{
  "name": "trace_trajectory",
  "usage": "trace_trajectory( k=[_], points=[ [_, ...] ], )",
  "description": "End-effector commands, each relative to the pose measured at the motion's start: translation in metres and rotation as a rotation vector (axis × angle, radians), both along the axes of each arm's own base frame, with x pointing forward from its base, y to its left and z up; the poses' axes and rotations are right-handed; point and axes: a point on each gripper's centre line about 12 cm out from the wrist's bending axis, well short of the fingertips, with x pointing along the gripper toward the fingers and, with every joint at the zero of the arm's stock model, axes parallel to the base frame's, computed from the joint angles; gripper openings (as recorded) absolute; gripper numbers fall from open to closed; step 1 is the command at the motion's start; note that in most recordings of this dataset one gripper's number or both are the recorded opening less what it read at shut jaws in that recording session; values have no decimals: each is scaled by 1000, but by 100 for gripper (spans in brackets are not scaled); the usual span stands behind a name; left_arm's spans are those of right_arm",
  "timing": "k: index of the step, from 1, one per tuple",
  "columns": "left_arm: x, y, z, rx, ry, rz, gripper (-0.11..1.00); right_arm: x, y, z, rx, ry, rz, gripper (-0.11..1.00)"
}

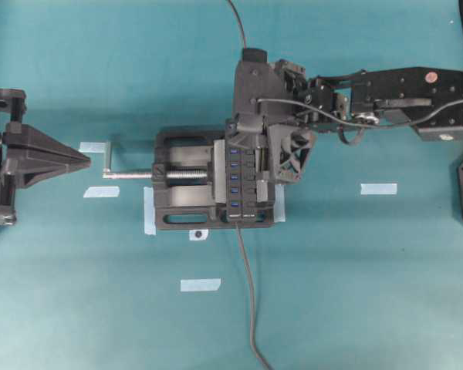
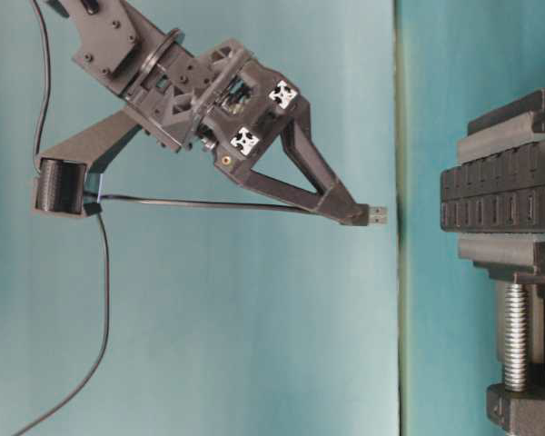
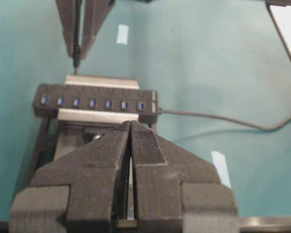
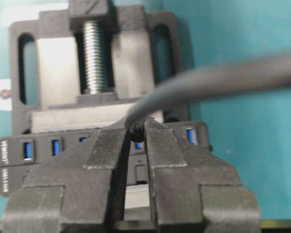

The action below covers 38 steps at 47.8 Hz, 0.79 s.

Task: Insert the USB into the center port of the fixed hub
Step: 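Carry the plug with the right gripper over the hub's center port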

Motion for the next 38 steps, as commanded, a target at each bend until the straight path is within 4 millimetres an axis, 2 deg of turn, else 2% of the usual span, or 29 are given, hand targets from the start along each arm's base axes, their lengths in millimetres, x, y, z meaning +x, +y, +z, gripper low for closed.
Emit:
trace_trajectory(
  k=[1,25,38],
  points=[
    [3,0,7,-1,-18,2,0,6,3,11,6,-36,0,10],
    [2,0,7,-3,-18,2,0,11,13,-13,32,15,3,10],
    [2,0,8,-3,-21,2,0,11,13,-16,33,21,3,10]
  ],
)
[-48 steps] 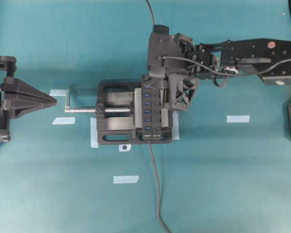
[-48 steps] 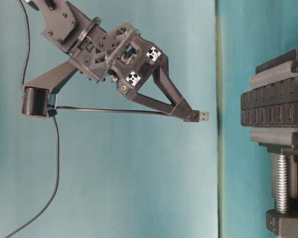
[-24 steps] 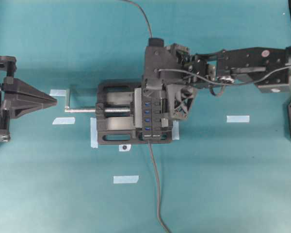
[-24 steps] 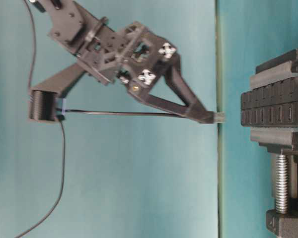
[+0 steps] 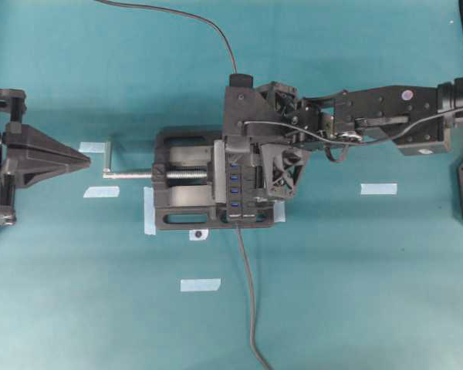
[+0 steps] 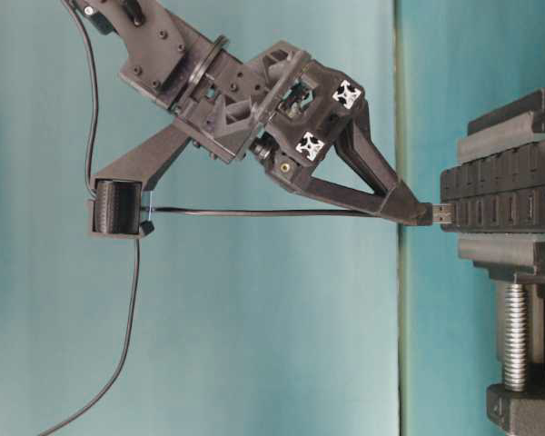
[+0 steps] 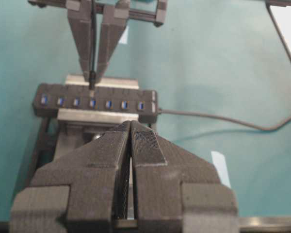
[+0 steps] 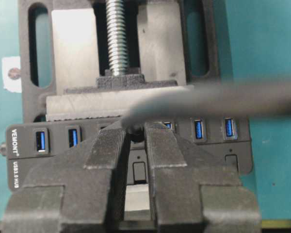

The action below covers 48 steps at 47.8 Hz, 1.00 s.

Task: Insert the USB into the center port of the fixed hub
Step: 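Carry the plug with the right gripper over the hub's center port, then lower and push the plug into the center port with the right gripper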

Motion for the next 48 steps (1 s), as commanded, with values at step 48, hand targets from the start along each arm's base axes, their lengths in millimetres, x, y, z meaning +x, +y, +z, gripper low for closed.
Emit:
trace_trajectory(
  k=[48],
  points=[
    [2,0,7,-1,-18,0,0,5,1,-5,6,-5,-4,10]
  ],
)
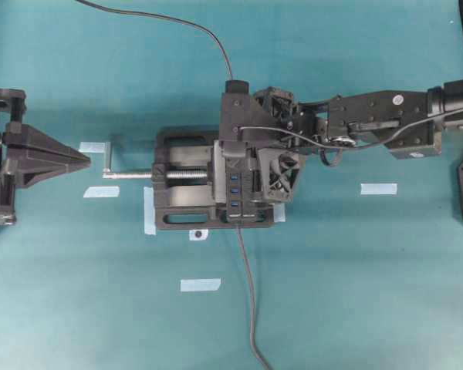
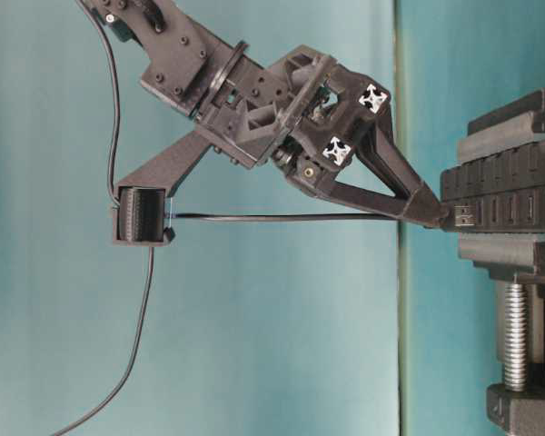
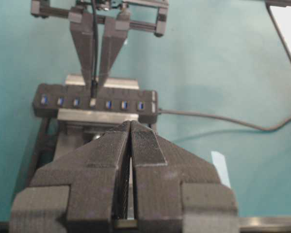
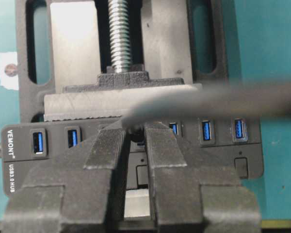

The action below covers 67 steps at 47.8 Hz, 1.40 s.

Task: Insert the USB into the center port of the fixed hub
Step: 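Lower and push the plug into the center port with the right gripper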

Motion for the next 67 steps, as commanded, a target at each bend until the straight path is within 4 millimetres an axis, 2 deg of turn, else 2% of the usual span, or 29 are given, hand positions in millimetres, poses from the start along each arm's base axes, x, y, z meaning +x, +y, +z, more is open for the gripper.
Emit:
trace_trajectory(
  k=[1,35,67],
  points=[
    [2,0,6,0,-17,2,0,2,0,7,4,-17,-7,10],
    [2,0,6,-1,-17,2,0,-3,-3,1,-12,41,3,10],
    [2,0,6,-1,-15,2,0,1,-4,2,-20,37,8,10]
  ],
)
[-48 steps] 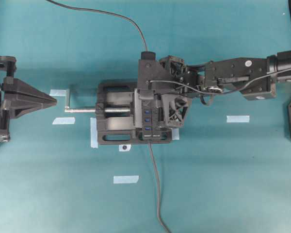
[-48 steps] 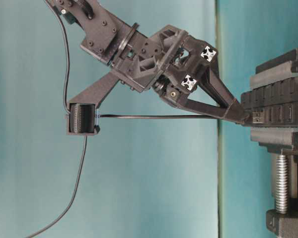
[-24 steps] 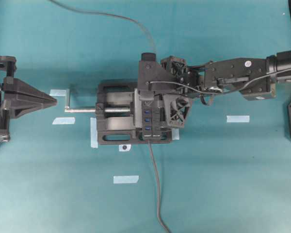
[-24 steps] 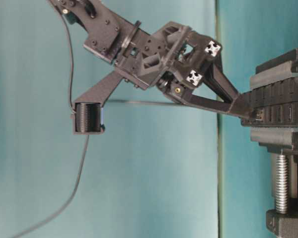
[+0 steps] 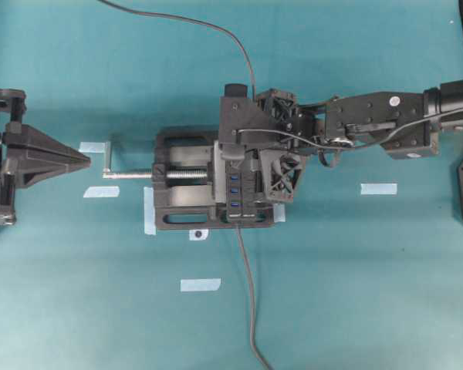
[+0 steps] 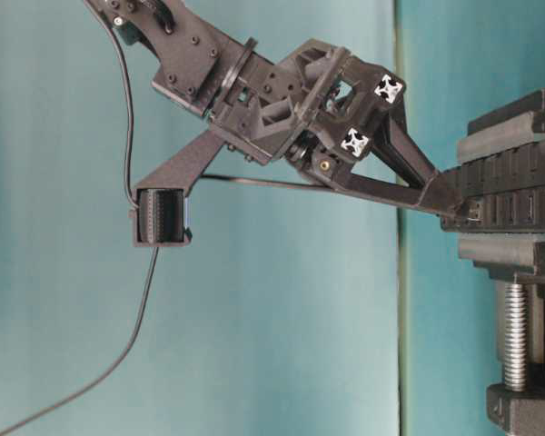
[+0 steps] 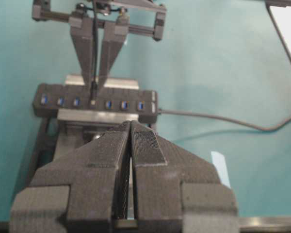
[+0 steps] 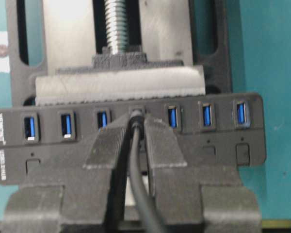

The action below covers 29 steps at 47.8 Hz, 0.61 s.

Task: Insert the USB into the center port of the fixed hub
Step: 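Lower and push the plug into the center port with the right gripper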

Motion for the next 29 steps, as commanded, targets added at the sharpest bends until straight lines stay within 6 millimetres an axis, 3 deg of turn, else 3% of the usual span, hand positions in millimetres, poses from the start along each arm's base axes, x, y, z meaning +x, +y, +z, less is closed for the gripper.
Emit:
trace_trajectory(
  k=[1,29],
  points=[
    [2,0,6,-1,-17,0,0,6,-2,10,-4,-33,-2,10],
    [2,0,6,-1,-17,2,0,5,-1,2,-1,-6,0,10]
  ],
)
